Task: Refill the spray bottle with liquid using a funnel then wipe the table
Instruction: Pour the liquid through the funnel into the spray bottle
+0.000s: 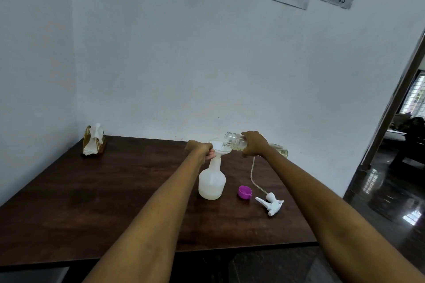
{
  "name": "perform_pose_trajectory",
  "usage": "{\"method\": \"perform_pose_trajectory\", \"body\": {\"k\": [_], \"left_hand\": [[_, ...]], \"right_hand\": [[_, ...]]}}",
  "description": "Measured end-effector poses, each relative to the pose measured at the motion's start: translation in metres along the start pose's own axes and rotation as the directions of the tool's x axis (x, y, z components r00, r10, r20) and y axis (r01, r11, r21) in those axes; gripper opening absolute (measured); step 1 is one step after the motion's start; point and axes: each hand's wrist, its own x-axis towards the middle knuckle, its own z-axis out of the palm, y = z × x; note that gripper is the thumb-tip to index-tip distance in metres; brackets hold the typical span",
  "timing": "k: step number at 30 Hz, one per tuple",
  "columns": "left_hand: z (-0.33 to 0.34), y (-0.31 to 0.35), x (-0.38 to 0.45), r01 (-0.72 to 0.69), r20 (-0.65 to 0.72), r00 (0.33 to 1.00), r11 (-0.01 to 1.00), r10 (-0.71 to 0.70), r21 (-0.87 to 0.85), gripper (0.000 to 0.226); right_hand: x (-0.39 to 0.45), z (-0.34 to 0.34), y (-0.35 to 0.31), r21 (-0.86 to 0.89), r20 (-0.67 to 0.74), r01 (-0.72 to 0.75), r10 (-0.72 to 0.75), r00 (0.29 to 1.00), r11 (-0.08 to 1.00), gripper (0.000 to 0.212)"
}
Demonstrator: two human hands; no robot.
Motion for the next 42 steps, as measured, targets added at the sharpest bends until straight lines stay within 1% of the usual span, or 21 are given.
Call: {"method": "perform_pose_trajectory", "body": {"k": [2, 5, 7, 9, 14, 18, 23, 28, 31, 33, 35, 37, 38, 40, 42], "left_hand": [[-0.0006, 0.0006, -0.0006, 0.003, -0.002, 1.000, 1.000, -0.003, 0.003, 0.019], [-0.0022, 0.0027, -0.0047, 0.011, 0.002, 1.000, 1.000, -0.011, -0.005, 0.005], [-0.0029, 0.0024, -0.0057, 0.008, 0.007, 1.000, 1.000, -0.008, -0.023, 0.026], [-0.0033, 0.0024, -0.0070, 0.005, 0.002, 1.000, 0.999, -0.004, -0.040, 0.037], [-0.0034, 0.0024, -0.0076, 0.012, -0.011, 1.000, 0.999, -0.012, -0.044, 0.032], [-0.0028, 0.0008, -0.0068, 0.016, 0.005, 1.000, 0.999, -0.016, -0.048, 0.029], [-0.0026, 0.0014, -0.0069, 0.015, -0.018, 1.000, 0.998, -0.016, -0.056, 0.035], [-0.0018, 0.0009, -0.0059, 0.014, -0.005, 1.000, 0.999, -0.014, -0.051, 0.025], [0.0005, 0.0007, -0.0056, 0.008, -0.007, 1.000, 0.999, -0.008, -0.040, 0.010], [0.0010, 0.0004, -0.0052, 0.009, -0.009, 1.000, 0.999, -0.009, -0.033, 0.011], [0.0003, 0.0006, -0.0056, 0.012, 0.000, 1.000, 0.999, -0.012, -0.034, 0.005], [-0.0012, 0.0005, -0.0058, 0.013, -0.001, 1.000, 0.999, -0.013, -0.031, 0.015], [-0.0016, 0.0011, -0.0072, 0.012, -0.002, 1.000, 1.000, -0.012, -0.029, 0.014], [-0.0023, 0.0019, -0.0087, 0.014, -0.007, 1.000, 1.000, -0.014, -0.024, 0.005], [-0.0023, 0.0012, -0.0083, 0.009, -0.005, 1.000, 1.000, -0.009, -0.019, 0.013]], "right_hand": [[0.0002, -0.0001, -0.0004, -0.002, 0.003, 0.002, -0.002, 1.000, 1.000, 0.048], [0.0000, 0.0006, -0.0010, -0.002, 0.004, 0.000, 0.000, 1.000, 1.000, 0.049], [-0.0001, 0.0012, -0.0008, 0.003, 0.005, -0.004, 0.004, 1.000, 1.000, 0.048], [-0.0001, 0.0015, -0.0006, 0.006, 0.005, -0.006, 0.006, 1.000, 1.000, 0.048], [0.0009, 0.0019, -0.0005, 0.004, 0.003, -0.004, 0.004, 1.000, 1.000, 0.044], [0.0021, 0.0025, -0.0004, 0.004, 0.004, -0.003, 0.003, 1.000, 1.000, 0.044], [0.0026, 0.0032, -0.0003, 0.002, 0.007, -0.001, 0.001, 1.000, 1.000, 0.048], [0.0024, 0.0042, 0.0007, -0.003, 0.005, -0.005, 0.005, 1.000, 1.000, 0.048], [0.0029, 0.0037, 0.0014, -0.005, 0.006, -0.006, 0.006, 1.000, 1.000, 0.048], [0.0034, 0.0029, 0.0014, -0.007, 0.005, -0.005, 0.005, 1.000, 1.000, 0.050], [0.0037, 0.0025, 0.0017, -0.009, 0.006, -0.005, 0.005, 1.000, 1.000, 0.050], [0.0039, 0.0021, 0.0025, -0.010, 0.005, -0.005, 0.005, 1.000, 1.000, 0.049], [0.0039, 0.0019, 0.0028, -0.012, 0.004, -0.004, 0.004, 1.000, 1.000, 0.049], [0.0038, 0.0016, 0.0028, -0.017, 0.003, 0.000, 0.000, 1.000, 1.000, 0.048], [0.0039, 0.0014, 0.0027, -0.018, -0.001, 0.002, -0.002, 1.000, 1.000, 0.047]]}}
